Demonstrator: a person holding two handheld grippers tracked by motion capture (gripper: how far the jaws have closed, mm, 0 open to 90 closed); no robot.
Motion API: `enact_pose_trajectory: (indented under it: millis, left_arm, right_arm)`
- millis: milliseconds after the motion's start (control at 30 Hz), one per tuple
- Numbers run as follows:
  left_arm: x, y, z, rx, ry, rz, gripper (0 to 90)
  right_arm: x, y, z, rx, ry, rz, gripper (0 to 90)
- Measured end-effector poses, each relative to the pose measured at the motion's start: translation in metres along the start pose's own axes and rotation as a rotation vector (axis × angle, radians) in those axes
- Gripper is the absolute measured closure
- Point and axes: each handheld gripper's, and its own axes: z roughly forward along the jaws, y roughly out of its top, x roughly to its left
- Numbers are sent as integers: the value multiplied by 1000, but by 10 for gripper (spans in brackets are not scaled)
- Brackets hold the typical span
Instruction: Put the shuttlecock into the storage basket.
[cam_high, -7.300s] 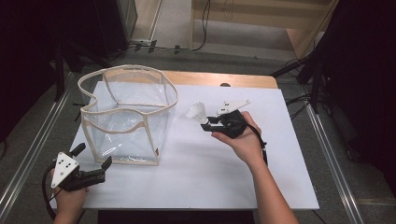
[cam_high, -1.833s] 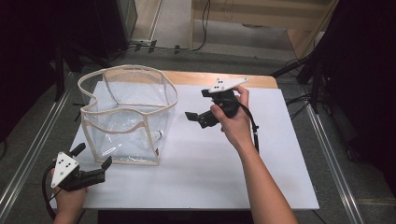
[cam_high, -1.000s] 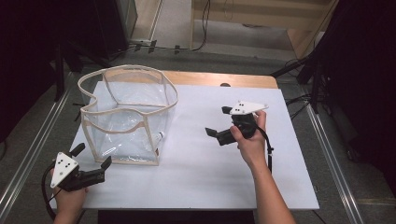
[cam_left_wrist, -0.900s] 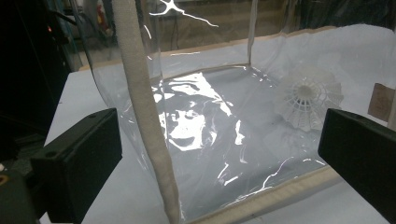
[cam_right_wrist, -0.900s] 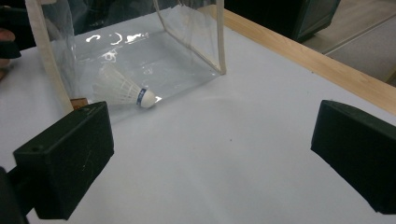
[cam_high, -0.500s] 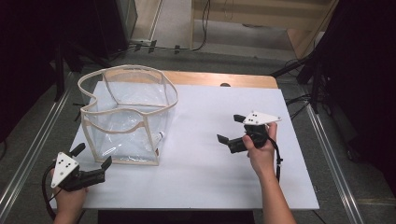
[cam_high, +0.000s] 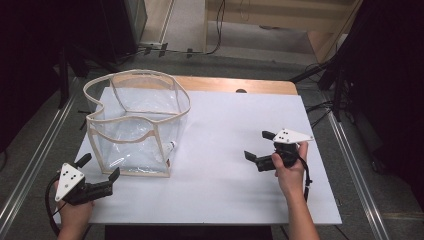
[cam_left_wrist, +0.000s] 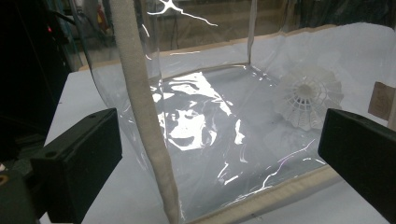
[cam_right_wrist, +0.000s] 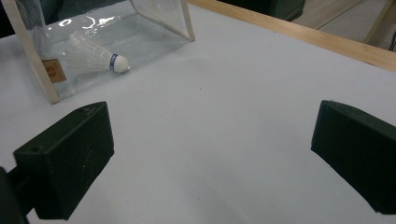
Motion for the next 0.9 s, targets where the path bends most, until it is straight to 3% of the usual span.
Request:
enact_pose_trajectory:
  millis: [333, 900]
  left_arm:
    - [-1, 0, 0, 2, 4, 4, 3]
    - [-1, 0, 0, 5, 5, 6, 3]
  right_arm:
    - [-7, -17, -21, -3, -46, 24, 0]
    - [-21, -48, -40, -8, -97, 78, 0]
